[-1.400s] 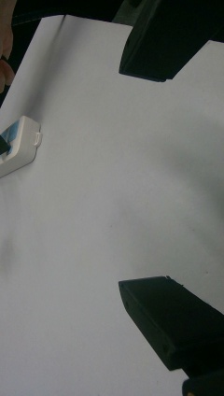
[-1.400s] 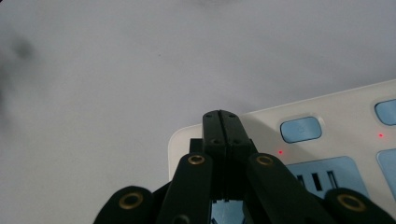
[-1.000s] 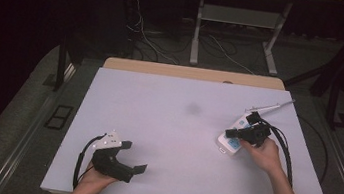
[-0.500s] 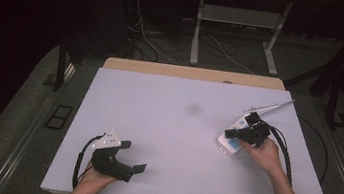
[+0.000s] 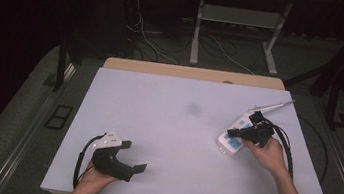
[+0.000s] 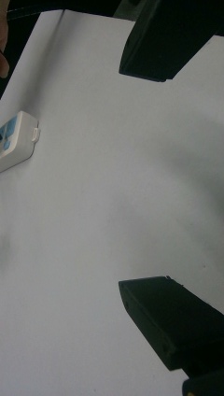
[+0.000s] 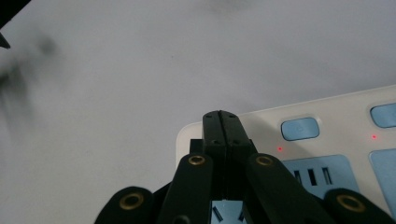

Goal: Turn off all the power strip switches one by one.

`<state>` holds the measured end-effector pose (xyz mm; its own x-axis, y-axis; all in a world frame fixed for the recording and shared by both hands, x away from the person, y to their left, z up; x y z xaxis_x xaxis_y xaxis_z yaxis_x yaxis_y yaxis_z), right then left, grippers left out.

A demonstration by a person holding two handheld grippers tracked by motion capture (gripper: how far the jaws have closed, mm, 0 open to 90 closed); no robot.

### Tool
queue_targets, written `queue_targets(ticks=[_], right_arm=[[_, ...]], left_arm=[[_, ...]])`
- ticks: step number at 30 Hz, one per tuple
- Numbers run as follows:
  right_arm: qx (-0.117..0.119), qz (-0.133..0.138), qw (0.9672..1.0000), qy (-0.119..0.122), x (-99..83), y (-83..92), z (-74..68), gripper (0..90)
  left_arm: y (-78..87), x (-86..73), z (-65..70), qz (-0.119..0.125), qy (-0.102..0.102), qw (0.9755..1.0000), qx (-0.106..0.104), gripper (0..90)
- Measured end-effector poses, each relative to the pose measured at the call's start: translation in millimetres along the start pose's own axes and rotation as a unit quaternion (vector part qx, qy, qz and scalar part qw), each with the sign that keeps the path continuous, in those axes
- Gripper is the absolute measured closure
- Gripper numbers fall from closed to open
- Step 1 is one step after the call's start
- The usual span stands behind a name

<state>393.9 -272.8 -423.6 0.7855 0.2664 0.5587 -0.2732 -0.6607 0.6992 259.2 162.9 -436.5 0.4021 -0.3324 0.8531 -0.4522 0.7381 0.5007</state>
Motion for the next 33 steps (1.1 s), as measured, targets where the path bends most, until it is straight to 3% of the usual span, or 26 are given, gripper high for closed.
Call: queue_targets(ticks=[12,24,33], right_arm=[[-0.003,0.008,1.0000,-0.003,6.1,19.6,4.5,90.0],[-0.031,-0.001,0.9994,0.013,29.0,36.1,5.3,90.0],[-0.042,-0.004,0.9990,0.017,38.5,37.8,9.5,90.0]], left_arm=[[0.4,0.7,0.5,0.004,0.001,1.0000,-0.002,0.0],[-0.2,0.9,1.1,-0.002,0.000,1.0000,-0.002,0.0],[0.9,0.6,0.0,0.001,0.002,1.0000,0.001,0.0]])
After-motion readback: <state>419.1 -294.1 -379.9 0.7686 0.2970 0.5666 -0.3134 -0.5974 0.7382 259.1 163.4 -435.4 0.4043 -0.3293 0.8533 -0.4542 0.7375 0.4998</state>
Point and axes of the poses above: each handheld gripper's, and its own axes: y roughly backward along the jaws, x roughly out of its top, z roughly to its right, the point moved 1 cm from there along -y, roughly forward along the jaws, and after that the axes turned 6 degrees about -y, right-handed, at the moved point
